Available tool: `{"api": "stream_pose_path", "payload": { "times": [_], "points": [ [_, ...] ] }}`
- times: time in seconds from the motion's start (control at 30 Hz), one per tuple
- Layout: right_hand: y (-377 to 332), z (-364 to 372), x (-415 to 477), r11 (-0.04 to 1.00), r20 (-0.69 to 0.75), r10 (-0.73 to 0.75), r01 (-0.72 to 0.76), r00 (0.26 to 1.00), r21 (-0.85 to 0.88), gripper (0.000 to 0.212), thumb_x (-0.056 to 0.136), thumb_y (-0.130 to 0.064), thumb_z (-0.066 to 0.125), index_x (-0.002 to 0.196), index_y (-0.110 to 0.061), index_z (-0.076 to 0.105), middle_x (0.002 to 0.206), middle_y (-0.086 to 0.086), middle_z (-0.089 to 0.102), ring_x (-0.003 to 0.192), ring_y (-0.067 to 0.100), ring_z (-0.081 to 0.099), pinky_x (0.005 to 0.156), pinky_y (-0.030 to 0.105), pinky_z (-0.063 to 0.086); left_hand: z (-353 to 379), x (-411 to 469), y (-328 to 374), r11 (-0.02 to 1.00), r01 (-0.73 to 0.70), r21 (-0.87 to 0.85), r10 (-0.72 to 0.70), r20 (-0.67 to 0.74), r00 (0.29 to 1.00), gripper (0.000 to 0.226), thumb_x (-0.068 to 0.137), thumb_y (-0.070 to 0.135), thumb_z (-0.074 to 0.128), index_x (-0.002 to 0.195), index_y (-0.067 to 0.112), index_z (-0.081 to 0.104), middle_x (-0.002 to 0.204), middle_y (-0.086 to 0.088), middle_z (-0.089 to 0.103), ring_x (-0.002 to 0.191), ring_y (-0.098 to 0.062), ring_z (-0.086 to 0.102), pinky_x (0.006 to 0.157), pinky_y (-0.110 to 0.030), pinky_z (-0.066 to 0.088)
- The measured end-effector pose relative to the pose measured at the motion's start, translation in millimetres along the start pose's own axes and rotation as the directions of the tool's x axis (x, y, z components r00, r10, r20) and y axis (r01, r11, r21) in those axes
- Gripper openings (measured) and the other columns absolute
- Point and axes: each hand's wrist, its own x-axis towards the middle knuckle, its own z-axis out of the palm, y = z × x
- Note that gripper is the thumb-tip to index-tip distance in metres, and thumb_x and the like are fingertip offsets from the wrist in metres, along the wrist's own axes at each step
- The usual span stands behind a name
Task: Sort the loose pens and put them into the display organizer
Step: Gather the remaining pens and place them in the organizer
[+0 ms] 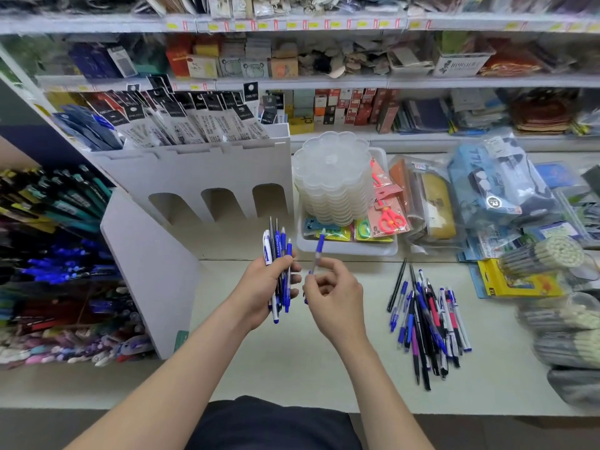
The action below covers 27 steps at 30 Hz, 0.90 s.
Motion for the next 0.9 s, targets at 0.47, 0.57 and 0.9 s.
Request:
{"api": "stream_pose_path", "payload": {
  "times": [0.47, 0.57, 0.9],
  "points": [
    [-56, 22, -71, 0.711, -0.009, -0.403, 0.306, 0.915, -0.633, 0.023, 0.102, -0.042, 0.059, 0.089, -0.03, 0.074, 0.073, -0.006, 0.065, 0.067, 0.023, 0.063, 0.055, 0.03, 0.034, -43, -61, 10, 1.0, -0.018, -0.007, 0.019, 0.139, 0.99, 0.027, 0.108, 0.022, 0.062, 0.124, 0.003, 0.071, 0.117, -0.013, 0.078, 0.101, -0.026, 0.077, 0.08, -0.037, 0.063],
    [-72, 21, -74, 0.866, -0.093, -0.394, 0.335, 0.914, -0.372, 0.016, 0.096, -0.031, 0.066, 0.11, -0.03, 0.073, 0.084, -0.012, 0.058, 0.075, 0.011, 0.057, 0.063, 0.03, 0.045, -58, -75, 8, 0.999, -0.034, 0.032, 0.028, 0.185, 0.982, 0.024, 0.105, 0.022, 0.066, 0.12, 0.004, 0.071, 0.098, -0.015, 0.073, 0.085, -0.026, 0.072, 0.074, -0.039, 0.061],
    [-113, 59, -75, 0.89, 0.245, -0.275, 0.342, 0.93, -0.301, 0.028, 0.086, -0.044, 0.084, 0.11, -0.036, 0.072, 0.114, -0.007, 0.058, 0.101, 0.0, 0.055, 0.088, 0.02, 0.046, -130, -129, 26, 0.983, -0.086, 0.164, 0.018, 0.378, 0.926, 0.029, 0.105, 0.021, 0.063, 0.13, 0.004, 0.065, 0.103, -0.009, 0.07, 0.076, -0.019, 0.063, 0.063, -0.032, 0.055]
  ]
}}
